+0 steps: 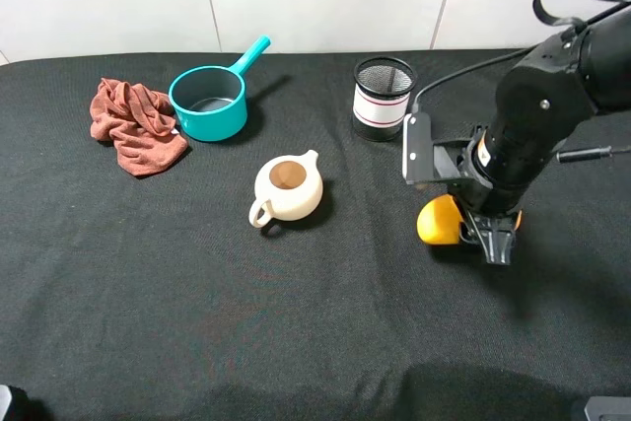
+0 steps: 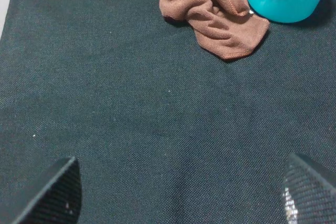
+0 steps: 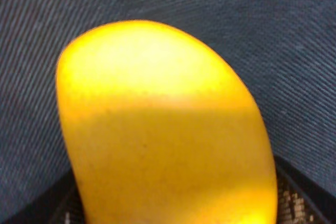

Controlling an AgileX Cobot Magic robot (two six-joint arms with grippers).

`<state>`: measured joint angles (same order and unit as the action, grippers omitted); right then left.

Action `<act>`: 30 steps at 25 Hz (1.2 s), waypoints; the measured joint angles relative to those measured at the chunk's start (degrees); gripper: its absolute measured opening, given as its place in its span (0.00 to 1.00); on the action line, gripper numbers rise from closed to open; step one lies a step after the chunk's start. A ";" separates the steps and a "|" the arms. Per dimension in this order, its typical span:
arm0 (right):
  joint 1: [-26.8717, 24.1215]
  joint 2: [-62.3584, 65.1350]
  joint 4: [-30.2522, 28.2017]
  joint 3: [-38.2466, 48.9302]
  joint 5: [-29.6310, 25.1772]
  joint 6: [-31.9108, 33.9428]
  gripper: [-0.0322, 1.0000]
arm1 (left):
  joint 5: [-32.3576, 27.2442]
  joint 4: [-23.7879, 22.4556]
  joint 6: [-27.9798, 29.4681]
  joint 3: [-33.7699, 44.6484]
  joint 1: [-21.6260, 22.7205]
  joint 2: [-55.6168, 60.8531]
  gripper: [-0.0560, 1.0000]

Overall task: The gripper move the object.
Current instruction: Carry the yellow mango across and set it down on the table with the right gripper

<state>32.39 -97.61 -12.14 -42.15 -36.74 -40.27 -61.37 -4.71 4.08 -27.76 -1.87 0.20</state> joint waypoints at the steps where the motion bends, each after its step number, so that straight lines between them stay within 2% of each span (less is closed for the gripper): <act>1: 0.00 0.02 0.34 -0.54 -0.48 2.22 0.49 | 0.00 0.00 0.00 0.00 0.00 0.00 0.77; 10: 0.00 0.06 4.40 -6.58 -6.22 26.72 0.49 | 0.00 0.00 0.00 0.00 0.00 0.00 0.77; 18: 0.00 0.06 5.08 -12.56 -12.11 48.40 0.49 | 0.00 0.00 0.00 0.00 0.00 0.00 0.77; 23: -0.49 0.06 3.77 -17.75 -16.26 52.98 0.49 | 0.00 0.00 0.00 0.00 0.00 0.00 0.77; 30: -4.90 0.06 3.64 -24.10 -19.87 51.96 0.49 | 0.00 0.00 0.00 0.00 0.00 0.00 0.77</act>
<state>27.49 -97.54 -8.50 -66.25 -56.61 11.70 -61.37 -4.71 4.08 -27.76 -1.87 0.20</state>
